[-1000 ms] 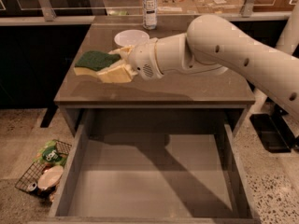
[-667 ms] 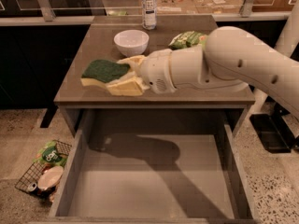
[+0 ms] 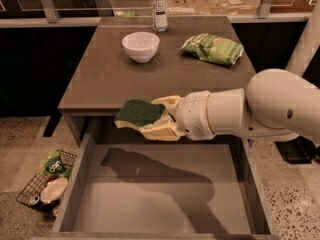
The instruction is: Place sponge into top drawer
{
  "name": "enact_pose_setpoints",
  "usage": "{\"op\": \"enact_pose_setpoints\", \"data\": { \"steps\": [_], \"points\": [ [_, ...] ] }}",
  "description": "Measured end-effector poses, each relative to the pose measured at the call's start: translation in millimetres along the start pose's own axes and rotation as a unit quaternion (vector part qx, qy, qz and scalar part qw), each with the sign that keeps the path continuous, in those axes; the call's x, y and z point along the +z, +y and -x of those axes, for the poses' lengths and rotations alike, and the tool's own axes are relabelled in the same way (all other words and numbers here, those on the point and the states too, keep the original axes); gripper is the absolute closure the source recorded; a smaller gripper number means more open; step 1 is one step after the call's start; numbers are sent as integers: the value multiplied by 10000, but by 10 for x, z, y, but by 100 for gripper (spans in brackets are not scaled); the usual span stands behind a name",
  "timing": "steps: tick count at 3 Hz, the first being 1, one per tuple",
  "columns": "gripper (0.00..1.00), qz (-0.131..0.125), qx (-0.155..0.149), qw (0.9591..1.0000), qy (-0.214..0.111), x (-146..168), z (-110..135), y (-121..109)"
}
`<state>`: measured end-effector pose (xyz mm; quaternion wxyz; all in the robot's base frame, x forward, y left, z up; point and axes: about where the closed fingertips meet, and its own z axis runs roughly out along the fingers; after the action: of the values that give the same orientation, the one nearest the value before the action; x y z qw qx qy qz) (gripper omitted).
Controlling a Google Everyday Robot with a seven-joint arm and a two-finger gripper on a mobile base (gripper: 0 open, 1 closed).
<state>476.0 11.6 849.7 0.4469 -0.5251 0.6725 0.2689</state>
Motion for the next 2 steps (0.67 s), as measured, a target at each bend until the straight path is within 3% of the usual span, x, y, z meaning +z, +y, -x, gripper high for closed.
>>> {"op": "enact_pose_setpoints", "data": {
  "steps": [1, 2],
  "points": [
    [100, 140, 28, 9998, 162, 81, -332, 83],
    [100, 704, 52, 9973, 200, 443, -628, 167]
  ]
}}
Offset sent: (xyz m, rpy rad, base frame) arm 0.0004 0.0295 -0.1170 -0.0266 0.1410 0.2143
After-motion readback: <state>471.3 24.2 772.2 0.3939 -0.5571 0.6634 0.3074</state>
